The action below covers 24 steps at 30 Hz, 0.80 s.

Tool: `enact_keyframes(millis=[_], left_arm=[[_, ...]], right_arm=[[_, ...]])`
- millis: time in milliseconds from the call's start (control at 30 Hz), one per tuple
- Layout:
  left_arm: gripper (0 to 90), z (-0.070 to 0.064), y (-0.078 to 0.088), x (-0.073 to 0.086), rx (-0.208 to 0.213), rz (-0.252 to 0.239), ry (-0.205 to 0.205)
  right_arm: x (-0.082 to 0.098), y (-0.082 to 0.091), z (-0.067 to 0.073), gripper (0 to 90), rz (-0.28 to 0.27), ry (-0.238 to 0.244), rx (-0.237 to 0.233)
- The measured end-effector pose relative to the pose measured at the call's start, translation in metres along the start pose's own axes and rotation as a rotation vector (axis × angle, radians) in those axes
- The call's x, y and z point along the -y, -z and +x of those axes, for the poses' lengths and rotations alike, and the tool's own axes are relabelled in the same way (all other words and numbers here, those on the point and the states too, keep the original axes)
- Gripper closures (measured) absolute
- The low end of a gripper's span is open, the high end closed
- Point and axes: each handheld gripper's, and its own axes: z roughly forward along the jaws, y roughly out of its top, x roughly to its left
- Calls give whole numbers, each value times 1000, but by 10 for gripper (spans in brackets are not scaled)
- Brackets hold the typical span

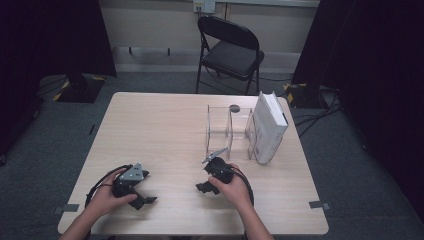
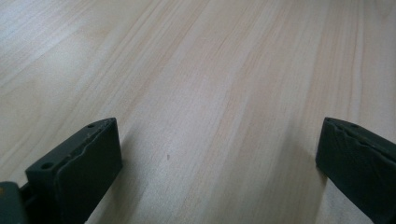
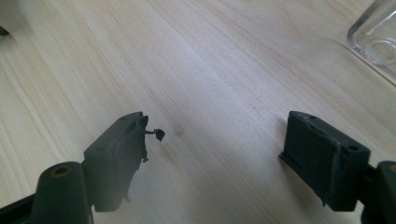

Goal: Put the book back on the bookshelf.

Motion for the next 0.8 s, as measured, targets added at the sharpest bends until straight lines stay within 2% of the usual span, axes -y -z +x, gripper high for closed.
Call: enact_keyframes(millis=[200, 400, 533, 800], left_arm=[[0, 0, 0, 0, 0, 0, 1], [0, 0, 0, 0, -1, 0, 0], [0, 0, 0, 0, 0, 0, 0], [0, 0, 0, 0, 0, 0, 0]], right_arm=[[1, -2, 3, 167, -12, 42, 28], [6, -7, 7, 147, -62, 73, 71], [9, -8, 10, 143, -78, 77, 93], [15, -12, 11, 138, -159, 69, 113]])
